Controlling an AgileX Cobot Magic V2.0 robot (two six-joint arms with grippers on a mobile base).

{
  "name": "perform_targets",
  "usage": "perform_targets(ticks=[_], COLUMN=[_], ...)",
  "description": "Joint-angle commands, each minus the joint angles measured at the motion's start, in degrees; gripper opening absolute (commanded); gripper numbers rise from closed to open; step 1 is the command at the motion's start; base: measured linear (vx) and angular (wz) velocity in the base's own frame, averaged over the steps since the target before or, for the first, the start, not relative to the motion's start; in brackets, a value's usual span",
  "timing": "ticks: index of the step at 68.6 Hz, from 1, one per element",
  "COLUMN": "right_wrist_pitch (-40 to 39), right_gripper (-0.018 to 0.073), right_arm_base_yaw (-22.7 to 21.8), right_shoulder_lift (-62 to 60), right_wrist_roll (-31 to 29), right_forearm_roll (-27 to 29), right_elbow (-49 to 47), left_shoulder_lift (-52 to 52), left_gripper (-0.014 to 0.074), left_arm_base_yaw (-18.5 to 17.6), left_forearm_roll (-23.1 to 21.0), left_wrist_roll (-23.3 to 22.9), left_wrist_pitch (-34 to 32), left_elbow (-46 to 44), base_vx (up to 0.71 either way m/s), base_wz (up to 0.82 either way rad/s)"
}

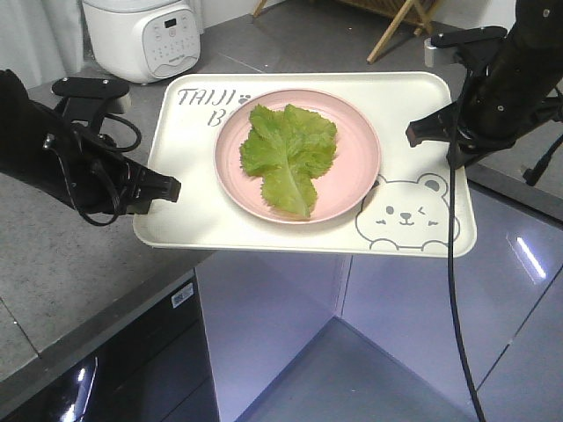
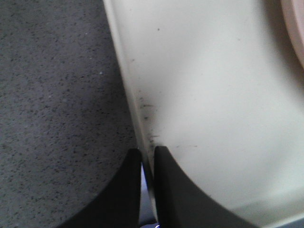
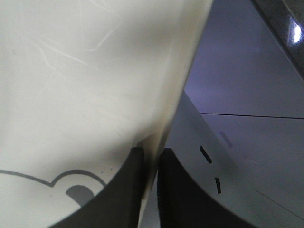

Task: Transfer vegetables to tray and serve
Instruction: 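Keep holding the tray with both grippers while the base turns and drives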

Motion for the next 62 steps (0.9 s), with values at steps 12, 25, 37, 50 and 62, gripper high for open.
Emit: perform_targets(ticks=[12,25,37,50,62], right_wrist_pitch=[0.8,0.8,0.8,0.8,0.8], right_gripper=[0.0025,0.0025,0.0025,0.0025,0.0025], right_arm_base_yaw=[0.9,0.9,0.9,0.9,0.9], right_shoulder_lift=[-3.1,-3.1,-3.1,-3.1,-3.1], right_wrist_roll=[-2.0,-2.0,-2.0,-2.0,-2.0], right_forearm_roll=[5.4,5.4,5.4,5.4,5.4], right_elbow=[-1.5,-1.5,-1.5,-1.5,-1.5], left_shoulder_lift=[-2.6,-2.6,-2.6,-2.6,-2.6], left_gripper=[-0.0006,-0.0006,-0.0006,-0.0006,-0.0006], left_arm_base_yaw=[-1.1,-1.1,-1.1,-1.1,-1.1], left_forearm_roll=[-5.3,-5.3,-5.3,-5.3,-5.3], left_wrist_roll=[1.5,1.5,1.5,1.5,1.5], left_wrist_pitch=[-7.0,-7.0,-7.0,-7.0,-7.0], left_elbow=[-1.9,-1.9,-1.9,-1.9,-1.9], base_vx=[-0.02,-0.02,-0.02,-0.02,-0.01], base_wz=[-0.23,-0.23,-0.22,-0.21,-0.22])
